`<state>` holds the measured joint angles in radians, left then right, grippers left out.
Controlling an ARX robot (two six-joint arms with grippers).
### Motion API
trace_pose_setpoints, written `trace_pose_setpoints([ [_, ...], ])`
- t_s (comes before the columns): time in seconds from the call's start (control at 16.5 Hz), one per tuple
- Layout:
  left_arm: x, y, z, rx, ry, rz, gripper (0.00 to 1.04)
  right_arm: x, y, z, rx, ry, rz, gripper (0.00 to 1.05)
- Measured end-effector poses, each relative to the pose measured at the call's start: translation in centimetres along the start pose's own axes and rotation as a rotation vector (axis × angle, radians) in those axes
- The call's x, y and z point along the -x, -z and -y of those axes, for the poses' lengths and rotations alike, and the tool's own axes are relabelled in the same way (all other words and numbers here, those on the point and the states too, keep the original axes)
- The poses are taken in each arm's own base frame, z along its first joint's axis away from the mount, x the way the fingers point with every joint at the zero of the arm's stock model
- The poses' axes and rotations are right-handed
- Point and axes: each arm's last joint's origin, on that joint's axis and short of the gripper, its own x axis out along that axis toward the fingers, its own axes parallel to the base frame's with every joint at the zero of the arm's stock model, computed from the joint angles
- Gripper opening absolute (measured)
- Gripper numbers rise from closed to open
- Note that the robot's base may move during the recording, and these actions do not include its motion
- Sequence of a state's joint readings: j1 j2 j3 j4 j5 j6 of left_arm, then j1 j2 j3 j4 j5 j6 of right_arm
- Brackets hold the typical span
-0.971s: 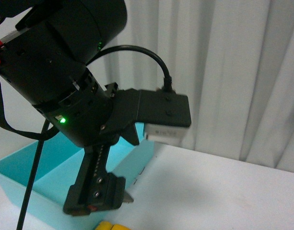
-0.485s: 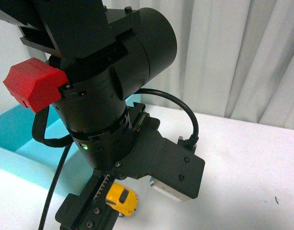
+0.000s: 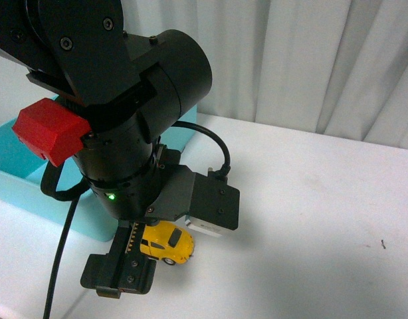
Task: Wind up and store yellow beetle toy
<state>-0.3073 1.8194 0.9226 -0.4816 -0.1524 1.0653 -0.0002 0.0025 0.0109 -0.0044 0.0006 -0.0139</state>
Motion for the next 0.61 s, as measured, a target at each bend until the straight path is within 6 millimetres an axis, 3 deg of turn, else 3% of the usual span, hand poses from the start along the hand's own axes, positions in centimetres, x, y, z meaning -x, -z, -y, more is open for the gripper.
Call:
trace_pose_setpoints([
  [0.55, -2.8, 0.7, -0.2, -0.081, -0.011, 0.021, 0.97, 0.0, 0.0, 0.0, 0.0, 0.0, 0.0, 0.98],
  [0.61, -3.0, 0.7, -0.2, -0.08, -0.008, 0.02, 0.87, 0.0, 0.0, 0.0, 0.0, 0.0, 0.0, 0.98],
])
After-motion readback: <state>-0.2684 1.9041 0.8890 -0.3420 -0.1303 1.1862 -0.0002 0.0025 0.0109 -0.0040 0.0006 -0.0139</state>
